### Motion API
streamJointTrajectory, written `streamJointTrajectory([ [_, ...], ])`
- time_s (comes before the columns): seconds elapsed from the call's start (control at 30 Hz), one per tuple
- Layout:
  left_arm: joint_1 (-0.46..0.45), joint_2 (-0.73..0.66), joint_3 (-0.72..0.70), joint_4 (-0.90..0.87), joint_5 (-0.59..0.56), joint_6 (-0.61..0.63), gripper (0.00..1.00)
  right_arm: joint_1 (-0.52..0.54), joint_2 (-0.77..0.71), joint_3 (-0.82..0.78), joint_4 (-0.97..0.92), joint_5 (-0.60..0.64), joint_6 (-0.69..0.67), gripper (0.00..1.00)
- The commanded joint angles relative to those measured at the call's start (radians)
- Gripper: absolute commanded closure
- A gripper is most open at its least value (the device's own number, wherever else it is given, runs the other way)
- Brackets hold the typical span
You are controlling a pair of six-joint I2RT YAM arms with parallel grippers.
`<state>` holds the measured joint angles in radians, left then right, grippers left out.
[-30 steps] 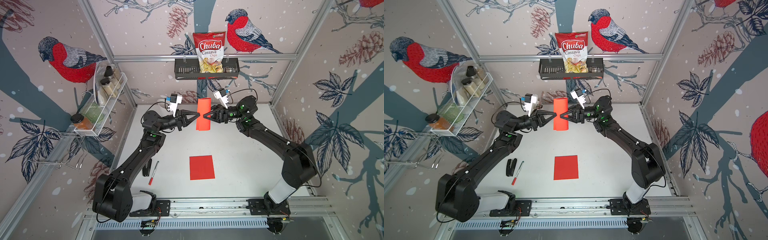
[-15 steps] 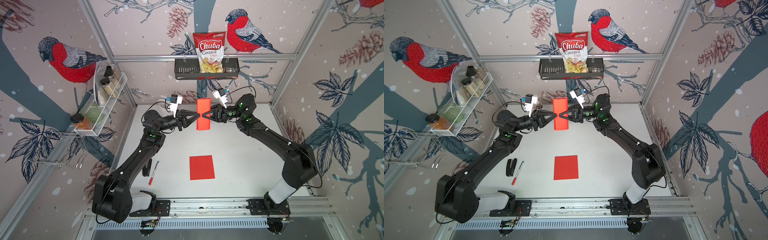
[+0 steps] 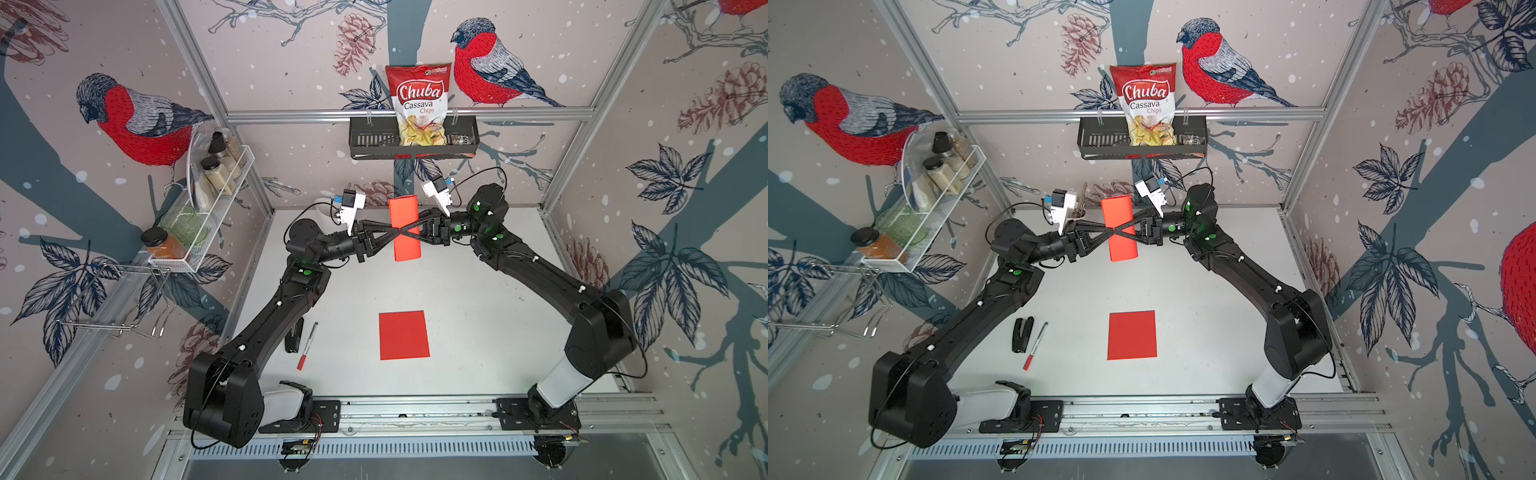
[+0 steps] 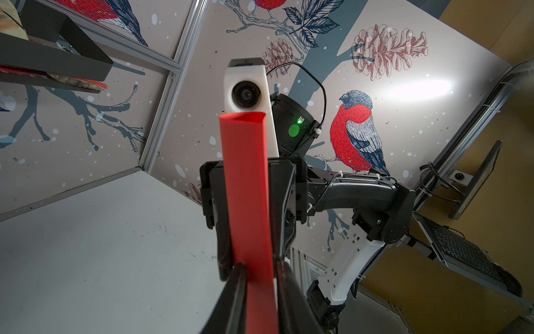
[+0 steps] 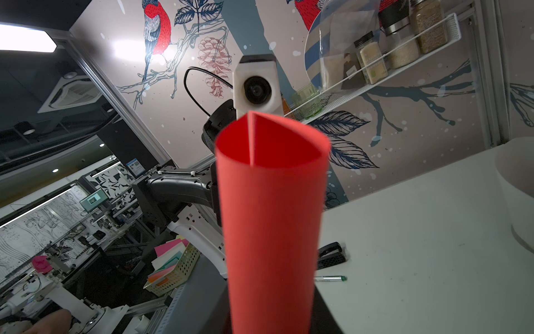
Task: Fold the square paper along the opposite sides
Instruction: Fold the paper.
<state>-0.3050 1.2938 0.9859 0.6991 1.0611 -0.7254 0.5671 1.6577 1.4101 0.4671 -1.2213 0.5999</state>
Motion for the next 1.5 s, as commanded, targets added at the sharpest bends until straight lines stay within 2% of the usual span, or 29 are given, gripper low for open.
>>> streamJointTrajectory([
  [0.0,-0.003,-0.008,0.006,0.015,-0.003,0.02,0.78,0.007,-0.002,0.018,-0.087,0.019,-0.081,0.69],
  [0.2,-0.003,-0.01,0.004,0.004,-0.005,0.026,0.86,0.005,-0.006,0.018,-0.087,0.02,-0.08,0.69],
  [0.33,-0.003,-0.011,0.007,-0.005,-0.003,0.03,0.99,0.004,-0.009,0.016,-0.087,0.019,-0.08,0.69],
  [0.53,-0.003,-0.022,0.007,-0.034,-0.014,0.05,1.0,-0.006,-0.025,0.012,-0.073,0.014,-0.069,0.68],
  [0.63,-0.004,-0.024,0.007,-0.057,-0.015,0.062,1.0,-0.013,-0.037,0.001,-0.027,0.0,-0.038,0.62],
  [0.7,-0.003,-0.022,0.007,-0.056,-0.01,0.061,1.0,-0.022,-0.052,-0.033,0.071,-0.009,0.031,0.57],
  [0.8,-0.005,-0.018,0.007,-0.039,0.001,0.052,1.0,-0.026,-0.062,-0.092,0.233,-0.014,0.138,0.43],
  [0.9,-0.005,-0.015,0.007,0.027,0.019,0.016,1.0,-0.023,-0.053,-0.13,0.336,-0.022,0.215,0.35],
  [1.0,-0.005,-0.009,0.004,0.084,0.036,-0.017,1.0,-0.02,-0.058,-0.165,0.386,-0.023,0.236,0.22],
  [1.07,-0.007,-0.004,-0.005,0.138,0.051,-0.054,1.0,-0.021,-0.055,-0.167,0.383,-0.023,0.232,0.19],
  [1.27,-0.009,0.001,-0.007,0.176,0.072,-0.084,1.0,-0.024,-0.049,-0.167,0.434,-0.039,0.268,0.37],
  [1.47,-0.009,0.001,-0.004,0.145,0.074,-0.063,1.0,-0.033,-0.058,-0.17,0.452,-0.051,0.282,0.6],
])
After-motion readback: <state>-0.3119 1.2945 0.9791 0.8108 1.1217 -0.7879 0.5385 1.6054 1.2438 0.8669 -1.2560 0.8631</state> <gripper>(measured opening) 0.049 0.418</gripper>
